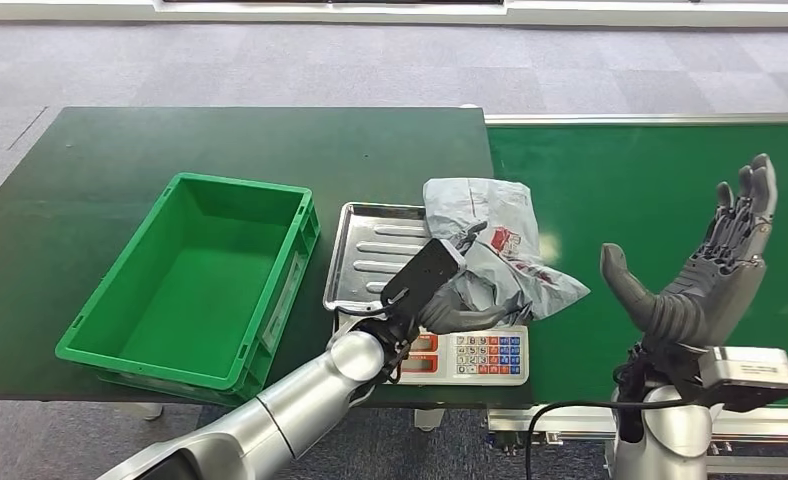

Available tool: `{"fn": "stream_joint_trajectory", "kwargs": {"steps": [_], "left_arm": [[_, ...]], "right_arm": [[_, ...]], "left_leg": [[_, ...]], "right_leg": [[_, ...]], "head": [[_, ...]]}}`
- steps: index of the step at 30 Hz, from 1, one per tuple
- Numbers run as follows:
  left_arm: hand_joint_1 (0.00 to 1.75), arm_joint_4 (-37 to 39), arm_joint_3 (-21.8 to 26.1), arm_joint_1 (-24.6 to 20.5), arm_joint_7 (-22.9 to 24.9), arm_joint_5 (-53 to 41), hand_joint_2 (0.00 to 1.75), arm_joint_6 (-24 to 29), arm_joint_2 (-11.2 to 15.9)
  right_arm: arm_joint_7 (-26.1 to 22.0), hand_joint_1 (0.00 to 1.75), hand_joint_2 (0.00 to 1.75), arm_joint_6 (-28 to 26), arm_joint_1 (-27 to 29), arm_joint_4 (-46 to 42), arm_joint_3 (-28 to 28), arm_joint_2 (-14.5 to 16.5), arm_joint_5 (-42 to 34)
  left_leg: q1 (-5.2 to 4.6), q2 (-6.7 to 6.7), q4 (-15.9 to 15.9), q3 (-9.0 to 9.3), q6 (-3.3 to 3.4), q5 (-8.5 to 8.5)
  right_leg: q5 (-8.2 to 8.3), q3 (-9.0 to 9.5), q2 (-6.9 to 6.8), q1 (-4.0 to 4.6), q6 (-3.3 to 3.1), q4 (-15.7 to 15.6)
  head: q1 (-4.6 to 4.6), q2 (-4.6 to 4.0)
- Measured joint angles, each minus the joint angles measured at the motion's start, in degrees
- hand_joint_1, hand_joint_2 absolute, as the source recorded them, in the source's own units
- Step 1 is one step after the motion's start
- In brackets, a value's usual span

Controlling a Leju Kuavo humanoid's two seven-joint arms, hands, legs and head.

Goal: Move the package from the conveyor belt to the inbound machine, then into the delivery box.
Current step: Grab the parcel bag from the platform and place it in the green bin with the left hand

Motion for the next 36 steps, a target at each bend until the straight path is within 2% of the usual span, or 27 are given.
{"fn": "stream_joint_trajectory", "kwargs": {"steps": [7,8,11,12,17,23,36], "left_arm": [[0.03,0.0,-2.2,-0.2,-0.3,0.6,1.75,1.0,0.0],[0.18,0.0,-2.4,-0.2,-0.4,1.0,1.75,1.7,0.0],[1.46,0.2,-3.6,-0.7,-0.8,2.4,1.75,5.0,0.0],[1.75,0.4,-4.2,-0.9,-0.7,2.7,1.75,6.0,0.0],[1.75,2.3,-7.2,-2.0,-0.4,3.0,1.75,10.7,0.0],[1.75,4.9,-8.5,-2.9,-1.6,3.1,1.75,14.7,0.1],[1.75,7.8,-9.2,-3.9,-2.0,3.1,1.75,15.4,0.2]], "right_arm": [[-0.1,0.0,1.75,0.0,0.4,-0.6,-0.1,0.6,0.1],[-0.1,0.0,1.75,0.2,0.4,-0.7,-0.1,0.7,0.1],[-0.3,0.0,1.75,0.6,0.4,-0.7,-0.1,0.9,0.3],[-0.4,0.0,1.75,0.7,0.3,-0.8,-0.1,1.0,0.3],[-0.7,0.0,1.75,0.6,0.2,-0.8,-0.1,1.1,0.2],[-0.9,0.0,1.75,0.3,-0.5,-0.4,-0.1,1.1,-0.2],[-0.9,0.0,1.75,0.1,-2.0,0.6,0.1,1.1,-0.3]], "left_leg": [[0.0,0.0,0.0,0.0,0.0,0.0],[0.0,0.0,0.0,0.0,0.0,0.0],[0.0,0.0,0.0,-0.01,0.0,0.0],[0.0,0.0,0.0,-0.01,0.0,0.0],[0.0,0.0,0.0,-0.01,0.0,0.01],[0.0,-0.01,0.0,-0.01,0.0,0.01],[0.0,-0.02,0.0,-0.01,0.01,0.01]], "right_leg": [[0.0,0.0,0.0,-0.01,0.0,0.0],[0.0,0.0,0.0,-0.01,0.0,0.0],[0.0,0.01,0.0,-0.01,0.0,0.0],[0.0,0.01,-0.01,-0.01,0.0,0.0],[0.0,0.03,-0.01,0.0,0.0,0.0],[0.0,0.04,-0.01,0.0,0.0,0.0],[0.0,0.04,-0.02,0.0,0.0,0.0]], "head": [[0.0,0.0],[0.0,0.0],[0.0,0.0],[0.0,0.0],[0.0,0.0],[0.0,0.0],[0.0,0.0]]}}
